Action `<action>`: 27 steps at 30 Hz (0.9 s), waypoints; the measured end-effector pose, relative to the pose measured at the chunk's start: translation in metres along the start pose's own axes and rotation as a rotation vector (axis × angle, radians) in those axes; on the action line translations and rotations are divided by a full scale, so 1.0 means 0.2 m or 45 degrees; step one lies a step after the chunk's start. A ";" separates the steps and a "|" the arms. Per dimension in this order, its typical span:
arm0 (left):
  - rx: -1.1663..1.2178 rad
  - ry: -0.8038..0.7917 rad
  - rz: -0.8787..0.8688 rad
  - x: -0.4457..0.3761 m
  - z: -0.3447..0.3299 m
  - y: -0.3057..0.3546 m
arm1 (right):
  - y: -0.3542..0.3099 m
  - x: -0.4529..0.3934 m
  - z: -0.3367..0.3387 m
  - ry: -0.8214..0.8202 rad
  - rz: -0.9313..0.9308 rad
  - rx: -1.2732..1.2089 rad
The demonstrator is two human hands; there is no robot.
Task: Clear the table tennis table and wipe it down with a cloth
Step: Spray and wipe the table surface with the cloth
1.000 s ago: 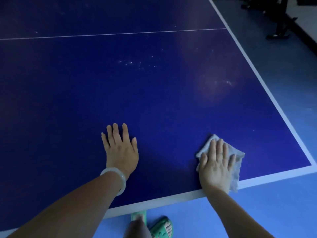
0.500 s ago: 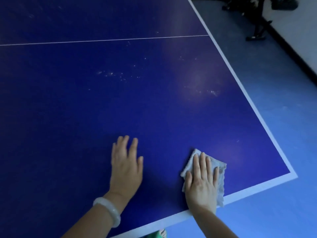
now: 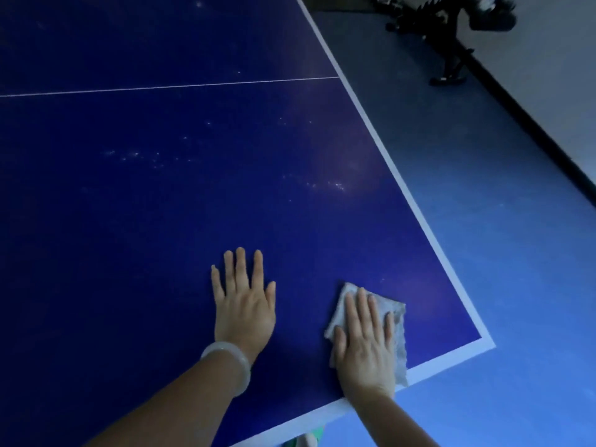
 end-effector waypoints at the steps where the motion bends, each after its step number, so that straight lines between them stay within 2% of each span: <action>1: -0.012 0.002 0.002 0.00 0.00 0.00 | 0.13 -0.04 0.02 0.023 -0.047 0.019; 5: -0.055 0.010 0.026 -0.01 -0.01 0.02 | 0.55 -0.19 0.09 0.015 -0.409 0.051; 8: -0.074 0.017 0.038 0.00 -0.01 0.02 | 0.49 -0.26 0.09 0.006 -0.677 0.020; 10: -0.076 0.018 0.041 0.00 -0.01 0.03 | 0.31 -0.29 0.08 -0.018 -0.543 0.053; 14: -0.067 0.036 0.054 -0.01 0.00 0.03 | 0.04 -0.29 0.03 -0.087 0.361 0.027; 16: -0.071 0.032 0.064 -0.01 0.01 0.03 | 0.09 -0.36 0.04 -0.112 0.666 0.050; 18: -0.072 0.026 0.078 -0.01 0.01 0.03 | 0.25 -0.53 0.05 -0.077 0.594 0.138; 20: -0.067 0.023 0.086 -0.01 0.00 0.04 | 0.45 -0.75 0.08 -0.002 0.212 0.147; 21: -0.066 0.023 0.086 -0.01 0.00 0.04 | 0.52 -0.84 0.11 -0.030 0.011 0.112; 23: -0.063 0.025 0.075 -0.01 0.00 0.04 | 0.54 -0.90 0.13 -0.069 -0.212 0.011; 25: -0.054 0.025 0.070 -0.01 0.00 0.03 | 0.42 -0.83 0.10 -0.001 -0.178 0.013; 27: -0.059 0.022 0.073 -0.01 0.00 0.03 | 0.27 -0.68 0.06 0.044 0.095 0.083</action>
Point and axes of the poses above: each hand's wrist, its own x-axis away from the middle knuckle, its own z-axis out of the back of the hand, y = z × x, the point moved 1 cm from there along -x, towards the middle knuckle, and after that the axes turned 3 degrees about -z, right-handed, at the moved point
